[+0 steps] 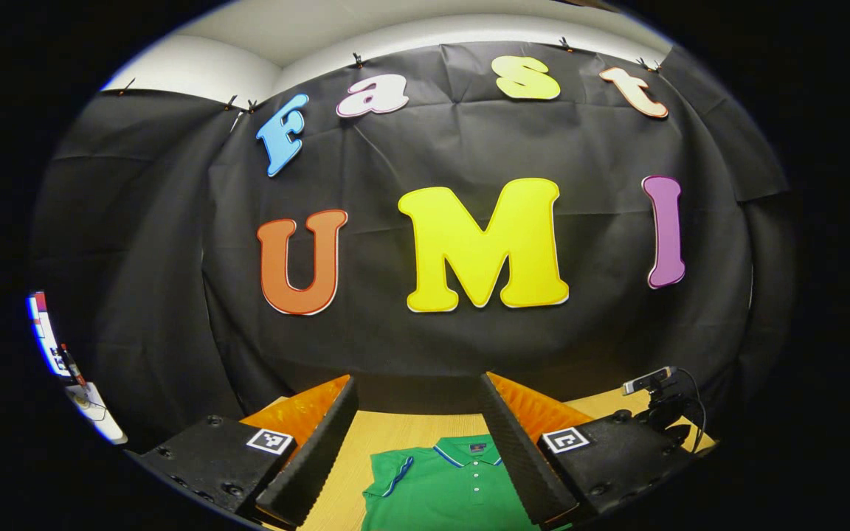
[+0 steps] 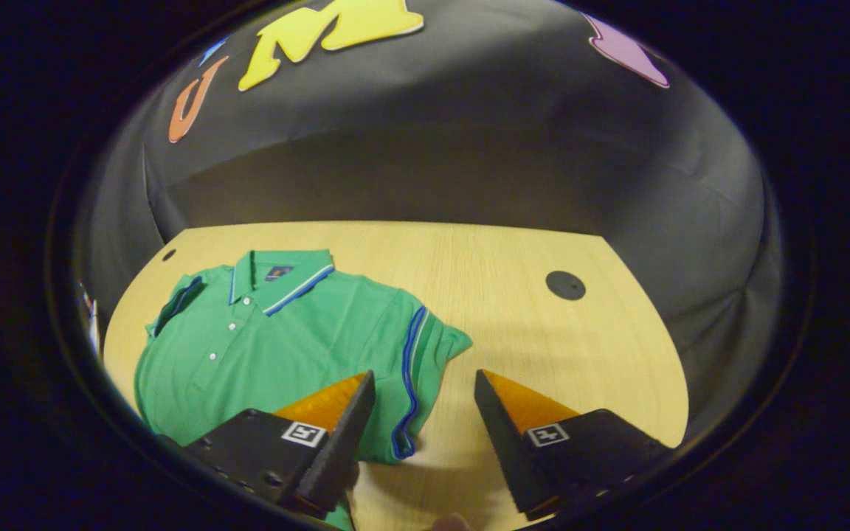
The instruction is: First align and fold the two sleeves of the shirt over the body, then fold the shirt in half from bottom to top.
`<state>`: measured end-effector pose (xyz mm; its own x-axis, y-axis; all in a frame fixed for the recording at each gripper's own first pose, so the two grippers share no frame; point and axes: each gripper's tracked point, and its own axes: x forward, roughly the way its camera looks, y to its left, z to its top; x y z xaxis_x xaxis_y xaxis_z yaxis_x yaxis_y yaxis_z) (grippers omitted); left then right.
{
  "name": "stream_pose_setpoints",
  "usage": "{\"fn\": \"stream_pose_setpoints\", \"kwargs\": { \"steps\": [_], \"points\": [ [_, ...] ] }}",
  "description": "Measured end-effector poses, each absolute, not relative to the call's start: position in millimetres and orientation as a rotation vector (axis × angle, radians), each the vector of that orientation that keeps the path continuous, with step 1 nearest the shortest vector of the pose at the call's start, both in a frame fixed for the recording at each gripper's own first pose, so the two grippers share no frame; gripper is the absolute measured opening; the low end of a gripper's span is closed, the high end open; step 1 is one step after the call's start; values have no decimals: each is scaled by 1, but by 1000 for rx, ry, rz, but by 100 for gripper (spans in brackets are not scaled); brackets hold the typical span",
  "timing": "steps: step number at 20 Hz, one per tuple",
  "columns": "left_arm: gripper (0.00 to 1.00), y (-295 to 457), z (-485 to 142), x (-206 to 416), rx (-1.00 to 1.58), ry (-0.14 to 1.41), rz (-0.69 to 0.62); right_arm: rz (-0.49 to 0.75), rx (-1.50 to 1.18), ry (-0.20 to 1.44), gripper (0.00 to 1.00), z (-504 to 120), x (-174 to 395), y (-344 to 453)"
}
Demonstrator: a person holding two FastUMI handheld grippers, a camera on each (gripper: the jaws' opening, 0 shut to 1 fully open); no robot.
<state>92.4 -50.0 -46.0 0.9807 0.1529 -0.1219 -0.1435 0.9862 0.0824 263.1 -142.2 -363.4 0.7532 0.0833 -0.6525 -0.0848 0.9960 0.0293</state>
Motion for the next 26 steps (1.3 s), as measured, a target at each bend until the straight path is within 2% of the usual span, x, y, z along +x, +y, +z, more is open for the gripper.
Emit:
{"fn": "stream_pose_setpoints", "kwargs": {
  "steps": [2, 3, 4, 5, 8, 9, 10, 17, 22, 26],
  "points": [
    [100, -48, -50, 94, 73, 140, 148, 90, 13, 733, 64, -372, 265, -142],
    [100, -46, -50, 95, 73, 139, 145, 90, 19, 748, 58, -377, 266, -142],
    [100, -46, -50, 95, 75, 139, 144, 102, 31, 769, 46, -383, 265, -140],
    [100, -45, -50, 96, 77, 142, 140, 108, 33, 771, 45, -382, 264, -138],
    [100, -39, -52, 96, 78, 150, 142, 102, 63, 771, 8, -382, 271, -135],
    [100, -37, -54, 96, 75, 152, 143, 101, 68, 774, 8, -381, 272, -135],
    [100, -36, -56, 97, 72, 156, 143, 91, 82, 779, 0, -380, 273, -136],
    [100, -31, -65, 102, 32, 172, 128, 48, 118, 716, 0, -334, 267, -140],
    [100, -16, -75, 100, -23, 186, 138, 73, 135, 665, 0, -286, 269, -94],
    [100, 9, -73, 89, -22, 186, 156, 81, 149, 673, 0, -280, 270, -43]
  ]
}}
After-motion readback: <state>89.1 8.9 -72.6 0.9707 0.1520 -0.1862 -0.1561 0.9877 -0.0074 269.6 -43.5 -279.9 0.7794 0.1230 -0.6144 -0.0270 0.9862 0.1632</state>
